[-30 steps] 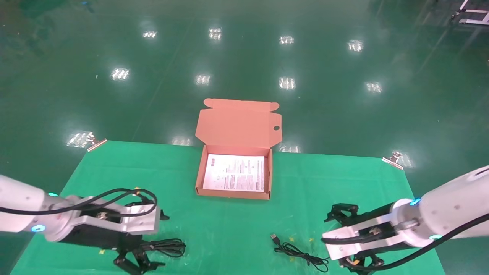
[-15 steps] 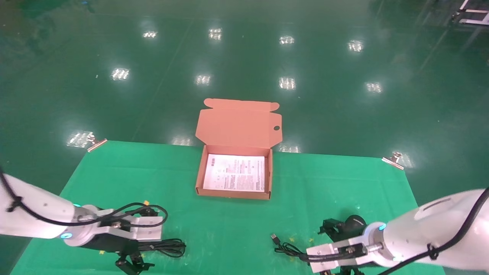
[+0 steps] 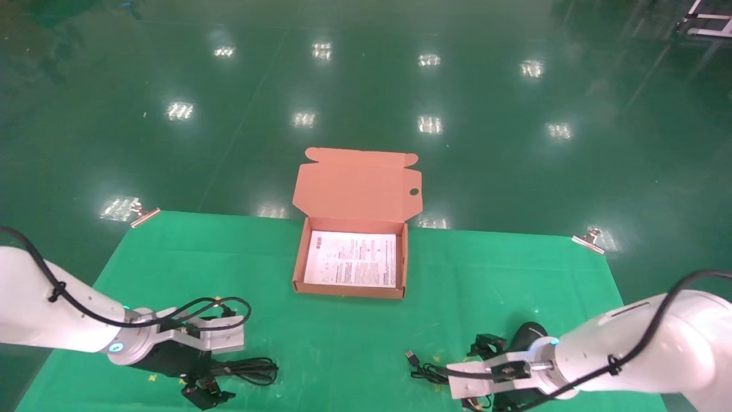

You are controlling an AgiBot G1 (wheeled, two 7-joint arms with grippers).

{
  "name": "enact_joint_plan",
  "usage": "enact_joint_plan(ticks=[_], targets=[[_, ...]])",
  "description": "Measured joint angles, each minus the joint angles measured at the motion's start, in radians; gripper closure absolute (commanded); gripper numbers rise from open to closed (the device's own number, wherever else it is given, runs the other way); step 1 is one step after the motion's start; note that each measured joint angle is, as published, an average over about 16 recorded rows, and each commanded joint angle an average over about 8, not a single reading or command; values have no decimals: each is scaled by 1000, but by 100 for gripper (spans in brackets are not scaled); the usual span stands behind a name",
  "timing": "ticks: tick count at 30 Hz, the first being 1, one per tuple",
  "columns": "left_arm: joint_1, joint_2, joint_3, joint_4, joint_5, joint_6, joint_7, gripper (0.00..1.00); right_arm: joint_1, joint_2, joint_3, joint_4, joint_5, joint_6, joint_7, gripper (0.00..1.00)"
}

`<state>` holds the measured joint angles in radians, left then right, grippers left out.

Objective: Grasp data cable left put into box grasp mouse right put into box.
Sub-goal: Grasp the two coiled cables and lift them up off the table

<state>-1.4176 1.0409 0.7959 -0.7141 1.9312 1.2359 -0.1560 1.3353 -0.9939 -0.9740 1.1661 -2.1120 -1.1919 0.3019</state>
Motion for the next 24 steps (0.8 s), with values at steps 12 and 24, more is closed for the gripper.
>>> enact_joint_plan(ticks=[12, 24], targets=[[-39, 74, -11, 264, -21, -49, 86, 55, 22, -73, 11, -169, 39, 37, -46, 75], [-53, 91, -14, 329, -27, -58, 110, 100, 26, -88, 14, -206, 48, 48, -60, 100]])
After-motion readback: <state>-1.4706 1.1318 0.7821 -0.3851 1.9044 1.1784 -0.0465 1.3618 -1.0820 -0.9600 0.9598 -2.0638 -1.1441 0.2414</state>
